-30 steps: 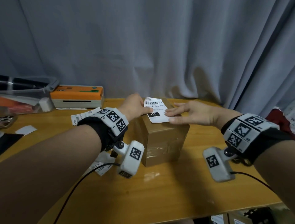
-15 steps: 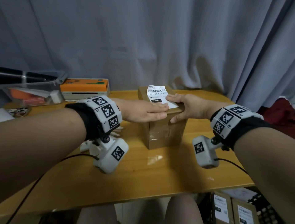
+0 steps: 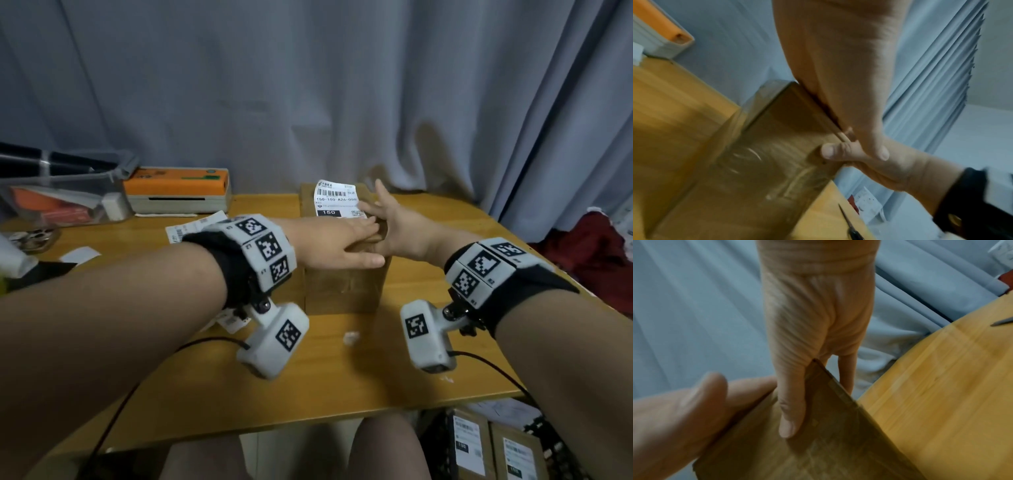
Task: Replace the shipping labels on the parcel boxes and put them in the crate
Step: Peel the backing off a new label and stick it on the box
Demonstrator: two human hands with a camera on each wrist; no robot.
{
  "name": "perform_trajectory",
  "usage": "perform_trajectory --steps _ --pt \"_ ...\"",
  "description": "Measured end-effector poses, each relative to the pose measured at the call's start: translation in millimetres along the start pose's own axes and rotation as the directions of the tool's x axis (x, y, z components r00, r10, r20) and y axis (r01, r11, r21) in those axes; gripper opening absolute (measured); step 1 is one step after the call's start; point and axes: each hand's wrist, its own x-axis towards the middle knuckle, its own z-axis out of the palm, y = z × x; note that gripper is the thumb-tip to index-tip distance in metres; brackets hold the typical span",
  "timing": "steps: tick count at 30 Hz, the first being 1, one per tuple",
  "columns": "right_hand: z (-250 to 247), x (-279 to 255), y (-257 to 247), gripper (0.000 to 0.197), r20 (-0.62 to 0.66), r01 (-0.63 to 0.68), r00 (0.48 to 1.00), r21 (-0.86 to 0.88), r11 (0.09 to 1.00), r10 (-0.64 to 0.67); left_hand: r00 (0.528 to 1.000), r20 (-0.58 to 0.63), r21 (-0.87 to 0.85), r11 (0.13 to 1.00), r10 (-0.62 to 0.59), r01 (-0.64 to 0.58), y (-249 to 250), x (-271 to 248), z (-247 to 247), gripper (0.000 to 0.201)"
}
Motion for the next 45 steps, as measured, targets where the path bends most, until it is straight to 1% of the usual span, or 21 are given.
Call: perform_trajectory --steps 3,4,6,8,11,15,19,22,24,26,27,29,30,31,33,34,37,39,41,43,45 --pt "0.9 0.5 3.3 0.124 0.007 0.035 0.999 0.021 0.999 -0.035 1.000 -0.016 -0.111 0.994 -0.002 0.000 -9.4 -7.5 1.5 0.053" --pt "0.8 0.5 3.8 0.120 0.008 0.057 0.998 -0.004 0.998 -0.057 0.999 -0.048 -0.156 0.988 -0.018 0.010 -13.7 -11.2 1.6 0.049" --pt "1.6 2.5 6.5 0.101 0.002 0.111 0.994 -0.115 0.987 -0.112 0.992 -0.084 -0.196 0.978 -0.090 0.073 -21.1 -17.3 -1.3 0.046" --pt "2.2 5.0 10.5 0.090 -0.006 0.114 0.993 -0.204 0.972 -0.118 0.983 -0.080 -0.159 0.976 -0.164 0.150 -27.0 -16.6 -7.0 0.047" --pt "-1.8 9.3 11.6 0.077 -0.005 0.101 0.995 -0.185 0.978 -0.104 0.980 -0.036 -0.053 0.980 -0.194 0.192 -32.1 -5.7 -11.3 0.050" --pt "-10.8 14.3 4.2 0.046 -0.032 0.137 0.989 -0.184 0.973 -0.146 0.970 0.004 0.004 0.970 -0.243 0.243 -48.6 12.3 -11.3 0.067" --pt "-12.2 19.3 0.2 0.034 -0.059 0.189 0.975 -0.279 0.941 -0.214 0.932 0.041 0.123 0.927 -0.360 0.353 -67.2 23.2 -16.8 0.078" --pt "-12.2 20.0 3.4 0.035 -0.051 0.196 0.972 -0.348 0.917 -0.227 0.906 0.050 0.146 0.901 -0.420 0.409 -76.6 26.3 -20.0 0.081" --pt "-12.1 17.5 5.1 0.038 -0.043 0.171 0.979 -0.343 0.924 -0.197 0.876 0.059 0.155 0.872 -0.478 0.465 -77.5 25.7 -20.5 0.082" --pt "-11.7 13.9 4.8 0.042 -0.031 0.138 0.987 -0.318 0.938 -0.156 0.851 0.023 0.164 0.842 -0.524 0.514 -75.5 23.9 -22.8 0.080" --pt "-10.4 12.4 3.4 0.043 -0.028 0.128 0.989 -0.315 0.940 -0.144 0.853 -0.017 0.152 0.842 -0.522 0.518 -74.3 22.5 -24.1 0.078" --pt "-3.3 11.3 -4.4 0.043 -0.051 0.107 0.990 -0.337 0.935 -0.132 0.879 -0.092 0.104 0.873 -0.468 0.476 -68.8 19.6 -27.0 0.070" --pt "2.1 11.5 -11.1 0.042 -0.065 0.098 0.989 -0.362 0.927 -0.130 0.891 -0.097 0.076 0.890 -0.443 0.451 -65.1 18.1 -28.3 0.065" --pt "8.1 12.8 -18.7 0.041 -0.068 0.088 0.990 -0.398 0.913 -0.125 0.896 -0.066 0.046 0.896 -0.439 0.442 -61.8 16.8 -28.3 0.061" --pt "20.2 18.6 -33.2 0.039 -0.038 0.071 0.994 -0.476 0.876 -0.101 0.876 0.037 -0.040 0.875 -0.480 0.482 -59.1 13.3 -23.3 0.055" --pt "22.4 21.9 -38.8 0.037 -0.018 0.060 0.997 -0.489 0.870 -0.079 0.868 0.055 -0.091 0.863 -0.493 0.496 -61.5 11.4 -19.2 0.053" --pt "17.8 31.9 -47.5 0.036 0.016 0.094 0.995 -0.466 0.880 -0.098 0.882 -0.023 -0.224 0.862 -0.471 0.455 -79.2 10.8 -7.9 0.050" --pt "17.7 38.8 -45.4 0.036 0.104 0.199 0.980 -0.436 0.878 -0.170 0.887 -0.057 -0.268 0.863 -0.458 0.429 -85.4 11.7 -6.9 0.049" --pt "20.8 43.2 -42.3 0.048 0.257 0.280 0.950 -0.435 0.856 -0.180 0.883 -0.084 -0.280 0.861 -0.462 0.424 -87.0 12.5 -8.1 0.048" --pt "15.3 51.3 -34.4 0.052 0.263 0.242 0.957 -0.498 0.833 -0.120 0.881 -0.111 -0.283 0.865 -0.459 0.415 -86.8 12.1 -9.2 0.048" --pt "0.7 60.2 -22.7 0.054 0.197 0.134 0.980 -0.557 0.820 -0.027 0.883 -0.103 -0.273 0.867 -0.458 0.418 -87.7 11.0 -9.3 0.048"
